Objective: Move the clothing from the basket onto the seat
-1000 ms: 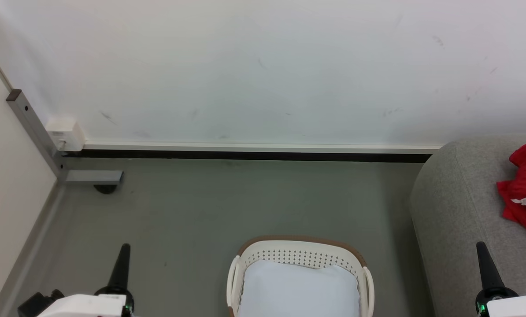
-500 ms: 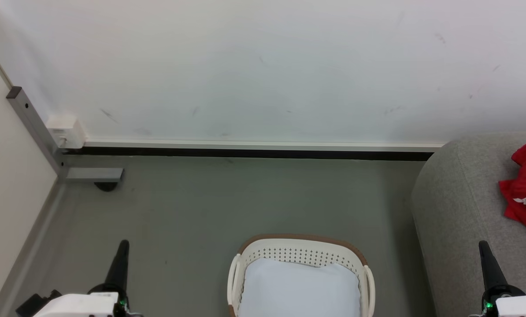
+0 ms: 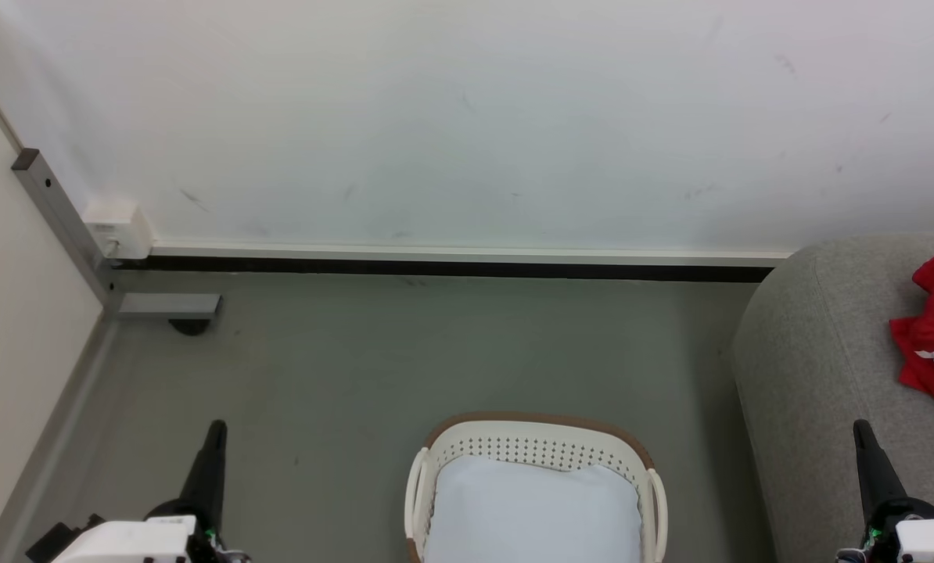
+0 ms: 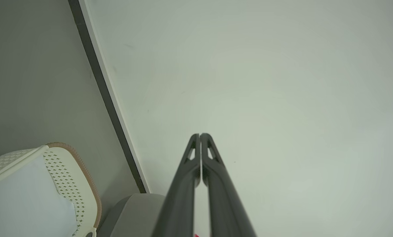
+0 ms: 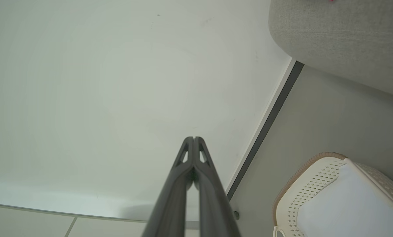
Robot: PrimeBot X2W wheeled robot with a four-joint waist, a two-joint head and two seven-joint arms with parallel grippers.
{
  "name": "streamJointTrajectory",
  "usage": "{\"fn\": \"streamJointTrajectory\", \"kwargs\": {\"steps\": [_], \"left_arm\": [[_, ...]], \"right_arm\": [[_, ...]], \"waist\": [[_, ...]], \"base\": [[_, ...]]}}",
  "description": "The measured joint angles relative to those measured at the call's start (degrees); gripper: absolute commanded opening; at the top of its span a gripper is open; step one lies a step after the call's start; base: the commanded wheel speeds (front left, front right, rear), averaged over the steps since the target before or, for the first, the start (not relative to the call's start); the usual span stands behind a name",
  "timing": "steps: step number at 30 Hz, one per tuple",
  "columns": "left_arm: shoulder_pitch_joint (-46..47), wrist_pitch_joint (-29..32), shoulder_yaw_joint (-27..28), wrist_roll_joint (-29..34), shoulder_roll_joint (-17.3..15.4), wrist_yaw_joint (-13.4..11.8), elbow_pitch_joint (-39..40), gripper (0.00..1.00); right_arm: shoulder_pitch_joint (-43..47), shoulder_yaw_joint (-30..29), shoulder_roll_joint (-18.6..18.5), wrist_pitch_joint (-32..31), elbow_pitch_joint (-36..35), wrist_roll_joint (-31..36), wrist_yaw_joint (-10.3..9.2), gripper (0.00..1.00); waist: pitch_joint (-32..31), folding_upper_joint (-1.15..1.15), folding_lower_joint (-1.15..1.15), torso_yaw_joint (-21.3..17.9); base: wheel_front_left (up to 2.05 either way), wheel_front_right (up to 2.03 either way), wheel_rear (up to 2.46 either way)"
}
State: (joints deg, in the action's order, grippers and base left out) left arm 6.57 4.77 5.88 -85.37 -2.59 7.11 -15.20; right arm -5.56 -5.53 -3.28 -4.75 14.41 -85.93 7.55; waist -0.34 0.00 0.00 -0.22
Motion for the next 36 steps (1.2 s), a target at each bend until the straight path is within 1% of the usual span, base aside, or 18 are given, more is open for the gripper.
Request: {"fn": "streamJointTrajectory", "kwargs": {"steps": [11, 19, 36], "left_arm": [[0.00, 1.19, 0.41, -4.46, -0.04, 0.13, 0.70, 0.00], [-0.01, 1.77, 0.65, -6.61, -0.05, 0.19, 1.05, 0.00], [-0.01, 1.77, 0.66, -6.62, -0.07, 0.19, 1.09, 0.00]], "right_arm": [[-0.18, -0.60, 0.23, -1.24, -0.12, -3.91, 0.00, 0.00], [-0.26, -0.99, 0.42, -1.82, -0.22, -6.23, 0.00, 0.00], [-0.27, -1.02, 0.45, -1.82, -0.24, -6.43, 0.00, 0.00]], "waist": [[0.32, 0.00, 0.00, 0.14], [0.51, 0.00, 0.00, 0.22], [0.52, 0.00, 0.00, 0.22]], "base": [[0.00, 0.00, 0.00], [0.00, 0.00, 0.00], [0.00, 0.00, 0.00]]}}
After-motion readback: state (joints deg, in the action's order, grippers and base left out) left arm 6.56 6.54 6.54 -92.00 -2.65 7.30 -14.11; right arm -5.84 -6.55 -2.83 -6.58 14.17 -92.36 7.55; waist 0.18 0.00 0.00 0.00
